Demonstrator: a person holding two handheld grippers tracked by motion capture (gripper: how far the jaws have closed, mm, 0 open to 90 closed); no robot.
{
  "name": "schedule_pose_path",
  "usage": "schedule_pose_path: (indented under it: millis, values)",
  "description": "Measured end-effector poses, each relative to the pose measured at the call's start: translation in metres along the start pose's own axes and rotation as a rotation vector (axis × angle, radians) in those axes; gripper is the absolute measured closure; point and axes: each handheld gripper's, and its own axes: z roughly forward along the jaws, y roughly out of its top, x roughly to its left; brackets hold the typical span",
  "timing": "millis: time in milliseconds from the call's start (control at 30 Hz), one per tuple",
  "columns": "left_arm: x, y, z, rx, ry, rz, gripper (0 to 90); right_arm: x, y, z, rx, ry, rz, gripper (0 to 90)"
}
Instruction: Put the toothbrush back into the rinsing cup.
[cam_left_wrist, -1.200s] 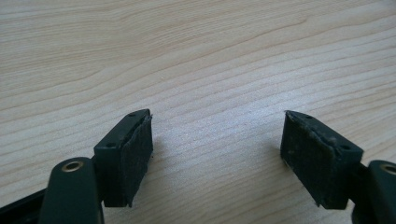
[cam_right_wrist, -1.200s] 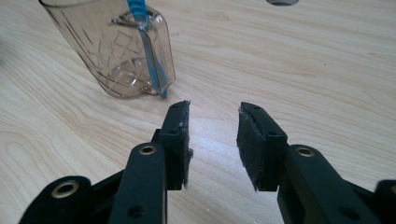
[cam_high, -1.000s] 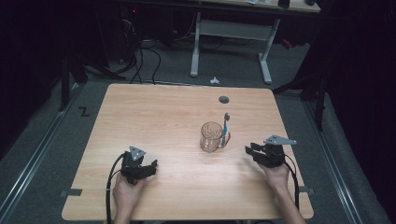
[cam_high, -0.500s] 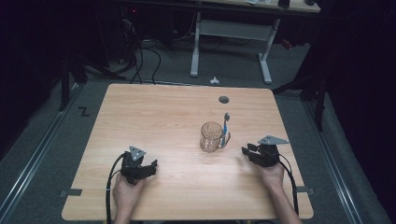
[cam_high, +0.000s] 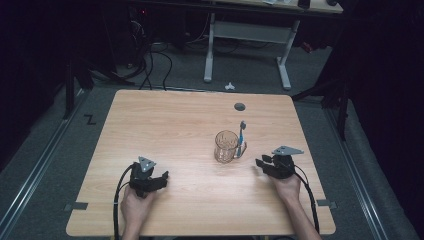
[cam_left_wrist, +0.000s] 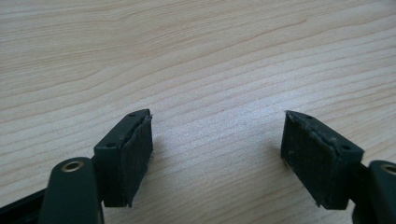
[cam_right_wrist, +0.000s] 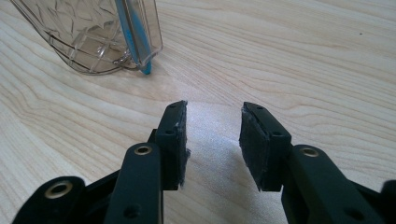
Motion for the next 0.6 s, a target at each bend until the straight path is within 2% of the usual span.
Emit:
schedule_pose_path:
  millis: [600]
  values:
    - [0.0, 0.0, 0.0, 0.0, 0.0, 0.0, 25.6, 0.0058, -0.0023, 0.0081, 0.031, -0.014, -0.027, 55.8]
